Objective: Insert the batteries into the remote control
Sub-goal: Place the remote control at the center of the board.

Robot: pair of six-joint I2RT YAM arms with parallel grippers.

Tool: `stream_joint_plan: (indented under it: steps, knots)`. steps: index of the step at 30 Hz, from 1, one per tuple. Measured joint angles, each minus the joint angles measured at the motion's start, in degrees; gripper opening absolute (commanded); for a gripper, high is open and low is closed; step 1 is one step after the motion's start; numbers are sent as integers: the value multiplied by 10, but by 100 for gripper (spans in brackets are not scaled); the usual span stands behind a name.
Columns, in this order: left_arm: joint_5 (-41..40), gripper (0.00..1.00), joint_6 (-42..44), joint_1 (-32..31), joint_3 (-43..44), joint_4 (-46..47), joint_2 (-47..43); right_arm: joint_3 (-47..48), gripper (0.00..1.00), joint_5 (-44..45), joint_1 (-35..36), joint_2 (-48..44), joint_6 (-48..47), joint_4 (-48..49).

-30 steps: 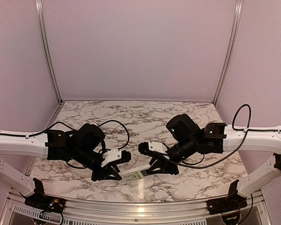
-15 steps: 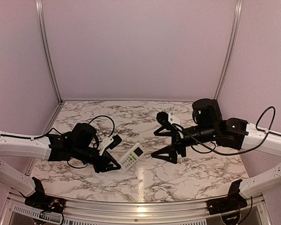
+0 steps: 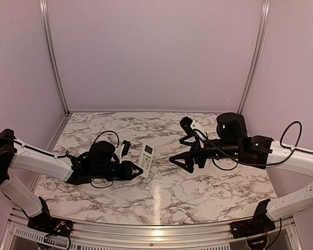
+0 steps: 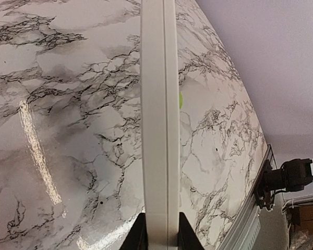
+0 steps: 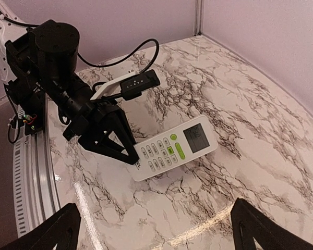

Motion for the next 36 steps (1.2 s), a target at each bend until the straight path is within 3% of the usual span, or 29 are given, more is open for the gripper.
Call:
stream_joint_plan:
  steps: [9, 19, 24, 33, 36]
  knots:
    - [-64, 0, -120, -14, 37, 13, 97, -3, 99, 13, -3, 14, 23, 36]
    - [-101, 2, -161, -14, 57, 12, 139, -3, 99, 15, -4, 25, 23, 40]
    - [-99, 19, -173, -14, 62, 13, 153, -3, 99, 15, -5, 28, 21, 39]
    - [-107, 38, -181, -14, 62, -19, 152, -3, 99, 15, -5, 35, 6, 35]
    - [-118, 51, -176, -13, 62, -49, 144, -3, 99, 15, -5, 36, 4, 35]
